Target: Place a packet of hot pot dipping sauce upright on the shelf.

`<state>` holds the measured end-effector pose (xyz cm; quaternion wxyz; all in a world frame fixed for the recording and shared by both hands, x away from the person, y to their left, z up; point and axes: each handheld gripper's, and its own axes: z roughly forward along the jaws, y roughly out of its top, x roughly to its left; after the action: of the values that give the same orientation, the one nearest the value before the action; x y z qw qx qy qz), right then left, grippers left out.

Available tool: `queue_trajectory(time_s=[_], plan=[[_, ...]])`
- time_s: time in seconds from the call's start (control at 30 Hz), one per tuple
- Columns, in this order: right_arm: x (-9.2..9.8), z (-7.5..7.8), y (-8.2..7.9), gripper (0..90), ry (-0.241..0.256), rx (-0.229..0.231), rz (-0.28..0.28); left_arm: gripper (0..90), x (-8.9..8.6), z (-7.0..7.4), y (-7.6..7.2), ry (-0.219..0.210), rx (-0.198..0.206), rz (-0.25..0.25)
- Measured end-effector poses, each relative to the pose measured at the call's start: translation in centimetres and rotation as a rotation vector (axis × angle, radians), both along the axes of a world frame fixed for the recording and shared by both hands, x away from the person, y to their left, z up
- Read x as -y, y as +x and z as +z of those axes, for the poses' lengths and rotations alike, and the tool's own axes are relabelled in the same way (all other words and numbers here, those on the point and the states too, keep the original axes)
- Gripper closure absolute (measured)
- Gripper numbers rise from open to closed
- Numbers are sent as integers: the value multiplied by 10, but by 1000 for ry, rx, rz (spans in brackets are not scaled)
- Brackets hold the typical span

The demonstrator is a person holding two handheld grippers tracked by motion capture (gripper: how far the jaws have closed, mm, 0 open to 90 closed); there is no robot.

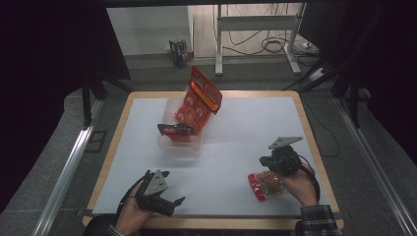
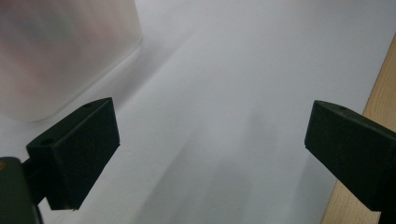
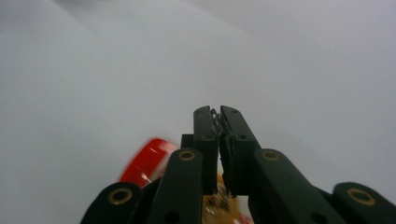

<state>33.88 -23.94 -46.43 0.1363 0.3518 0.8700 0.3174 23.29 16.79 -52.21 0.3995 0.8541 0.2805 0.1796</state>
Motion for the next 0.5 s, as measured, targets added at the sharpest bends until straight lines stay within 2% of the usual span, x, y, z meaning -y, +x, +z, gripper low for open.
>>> queue_trajectory(time_s=[0.03, 0.13, 0.17, 0.2, 0.23, 0.27, 0.3, 0.5], plan=[[10, -1, -2, 861, -5, 6, -34, 30, 0, 0, 0, 1, 1, -1], [20, -1, -3, 868, -7, 12, -61, 30, 0, 0, 0, 3, 0, -2], [30, -1, -5, 873, -9, 23, -95, 30, 1, 0, 0, 3, 1, -3], [30, -1, -5, 873, -9, 23, -95, 30, 1, 0, 0, 4, 1, -4], [40, -1, -7, 878, -15, 27, -125, 30, 1, 0, 0, 6, 1, -4], [40, -1, -7, 878, -15, 27, -125, 29, 1, 0, 0, 6, 1, -4], [49, -3, -9, 880, -32, 36, -162, 30, 1, 0, 0, 6, 1, -4], [73, -14, -10, 879, -68, 36, -242, 30, 2, -1, 0, 10, 1, -8]])
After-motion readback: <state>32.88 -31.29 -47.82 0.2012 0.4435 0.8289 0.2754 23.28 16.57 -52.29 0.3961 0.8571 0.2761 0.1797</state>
